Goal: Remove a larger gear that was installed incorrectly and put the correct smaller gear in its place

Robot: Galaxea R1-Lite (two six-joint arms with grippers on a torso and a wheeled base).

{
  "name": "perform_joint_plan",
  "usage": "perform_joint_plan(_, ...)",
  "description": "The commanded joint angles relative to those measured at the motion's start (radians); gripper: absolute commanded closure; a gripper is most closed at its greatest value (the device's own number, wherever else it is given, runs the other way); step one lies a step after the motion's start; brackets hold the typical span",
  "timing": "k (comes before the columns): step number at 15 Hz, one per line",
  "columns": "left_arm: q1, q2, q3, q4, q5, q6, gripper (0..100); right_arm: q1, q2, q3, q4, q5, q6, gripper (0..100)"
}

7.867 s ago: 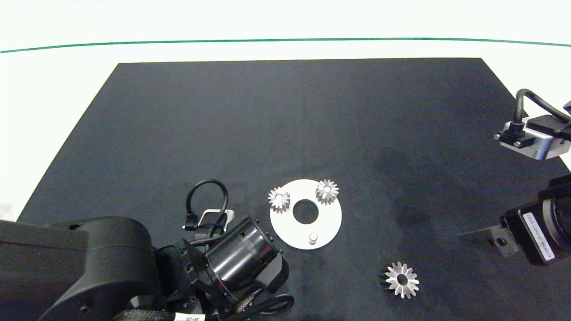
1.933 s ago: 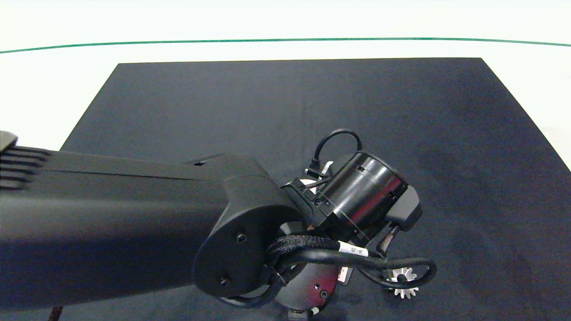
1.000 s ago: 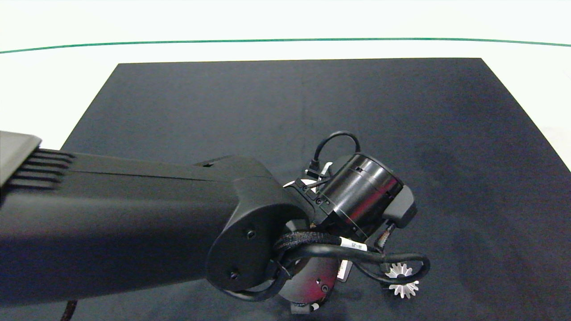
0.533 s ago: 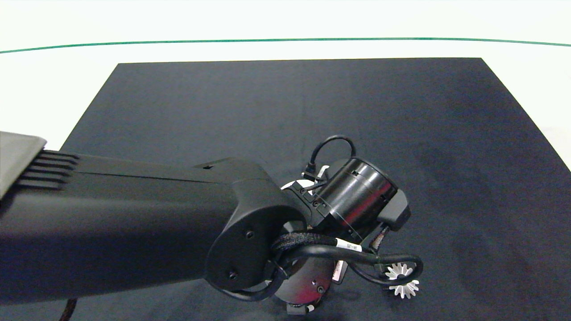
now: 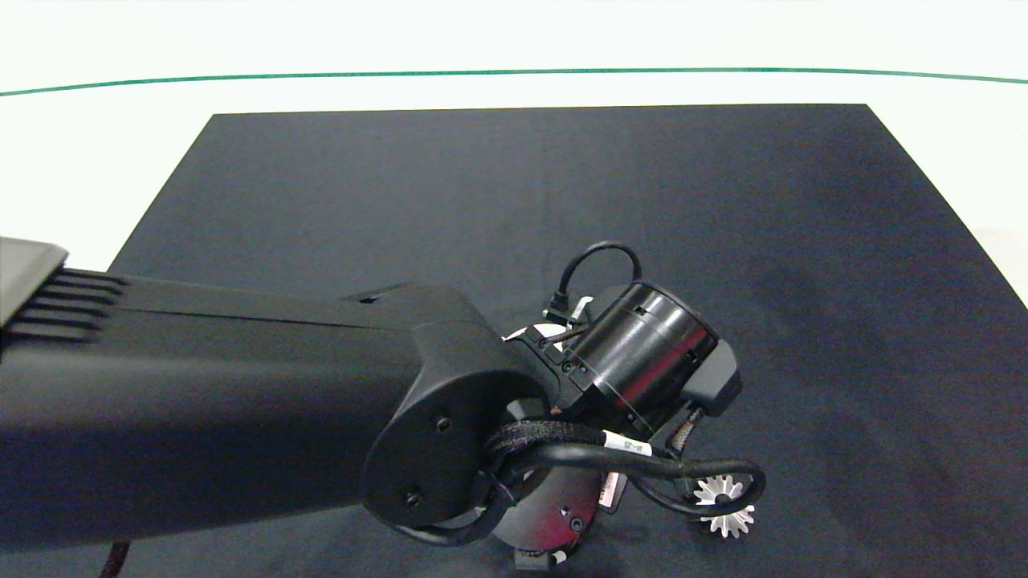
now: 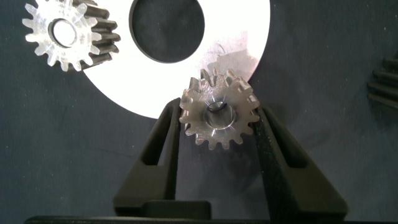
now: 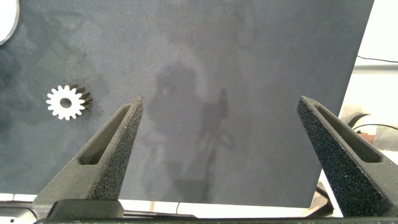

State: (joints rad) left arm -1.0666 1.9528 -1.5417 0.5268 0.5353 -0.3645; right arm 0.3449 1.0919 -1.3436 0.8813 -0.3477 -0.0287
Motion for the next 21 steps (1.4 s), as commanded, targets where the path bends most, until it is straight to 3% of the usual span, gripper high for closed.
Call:
perform_joint_plan(1, -0.004, -0.003, 0.005, 0.004, 0.003, -0.002, 0, 0.0, 0.002, 0.0, 0.004, -0.002, 0.0, 0)
perform_joint_plan(5, 0.0, -0.038, -0.001, 0.01, 0.003, 0.002, 0, 0.0, 0.003, -0.002, 0.004, -0.001, 0.0, 0)
perform_joint_plan(7, 0.014, -0.078, -0.003, 0.059, 0.005, -0.005, 0, 0.0, 0.003, -0.002, 0.004, -0.001, 0.0, 0)
perform_joint_plan(11, 0.157, -0.298, -0.009, 0.432, 0.008, -0.194, 0, -0.001, 0.013, -0.008, 0.005, -0.001, 0.004, 0)
perform_joint_plan(16, 0.37, -0.535, 0.002, 0.556, 0.009, -0.223, 0, -0.001, 0.057, 0.012, -0.033, 0.019, 0.012, 0)
perform_joint_plan(17, 0.409, -0.572, 0.018, 0.558, 0.008, -0.245, 0, -0.001, 0.065, 0.012, -0.033, 0.021, 0.012, 0)
perform_joint_plan(19, 0.415, -0.614, 0.034, 0.558, 0.008, -0.286, 0, 0.0, 0.079, 0.017, -0.033, 0.022, 0.012, 0)
perform_joint_plan(20, 0.412, -0.627, 0.055, 0.556, 0.005, -0.295, 0, 0.0, 0.083, 0.023, -0.035, 0.022, 0.012, 0)
perform_joint_plan(21, 0.413, -0.626, 0.063, 0.549, 0.005, -0.283, 0, 0.0, 0.085, 0.024, -0.045, 0.022, 0.012, 0)
